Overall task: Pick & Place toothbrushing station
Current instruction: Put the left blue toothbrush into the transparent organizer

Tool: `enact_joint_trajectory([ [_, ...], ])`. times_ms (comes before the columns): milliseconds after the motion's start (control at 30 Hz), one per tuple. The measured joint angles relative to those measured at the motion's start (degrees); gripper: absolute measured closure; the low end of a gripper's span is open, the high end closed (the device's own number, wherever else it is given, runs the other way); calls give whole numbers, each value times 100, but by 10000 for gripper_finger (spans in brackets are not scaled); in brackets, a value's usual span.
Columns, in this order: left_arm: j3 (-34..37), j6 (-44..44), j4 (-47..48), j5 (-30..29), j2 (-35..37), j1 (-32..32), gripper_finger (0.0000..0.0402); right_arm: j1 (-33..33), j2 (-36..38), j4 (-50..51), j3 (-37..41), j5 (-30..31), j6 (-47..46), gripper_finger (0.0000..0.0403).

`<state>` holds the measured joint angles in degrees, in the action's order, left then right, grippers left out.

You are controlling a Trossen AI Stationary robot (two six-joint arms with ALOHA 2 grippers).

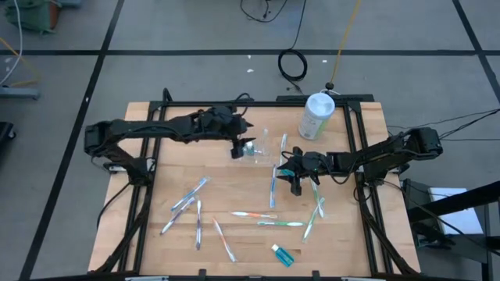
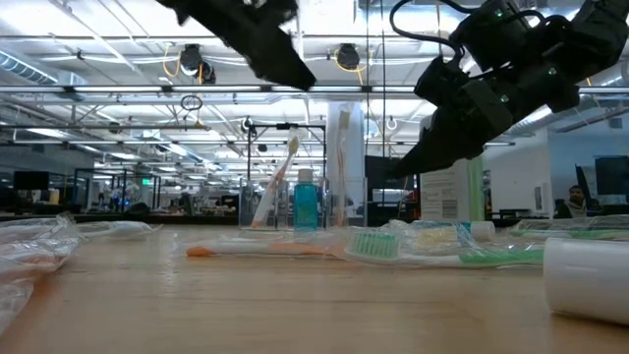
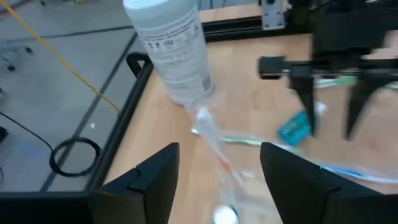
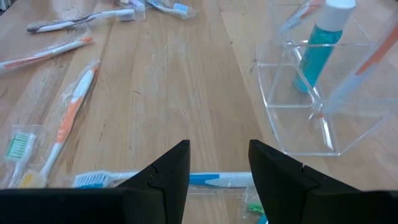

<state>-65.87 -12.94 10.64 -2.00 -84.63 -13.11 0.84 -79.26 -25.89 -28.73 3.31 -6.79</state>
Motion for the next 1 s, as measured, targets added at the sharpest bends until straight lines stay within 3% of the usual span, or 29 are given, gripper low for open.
enact_joint_trajectory([
  [333,-2,1254,3055,-66,1285,529,167,76,0,-833,-2,-33,42,248],
  [633,25,2854,5511,-98,1467,1010,167,351,0,-1286,-2,-17,63,247],
  [833,763,3228,5552,-120,1446,1375,167,378,-2,-1288,-2,-17,63,247],
  [1000,1703,3805,4816,-185,1446,1557,167,378,-2,-1271,-2,-15,63,247],
])
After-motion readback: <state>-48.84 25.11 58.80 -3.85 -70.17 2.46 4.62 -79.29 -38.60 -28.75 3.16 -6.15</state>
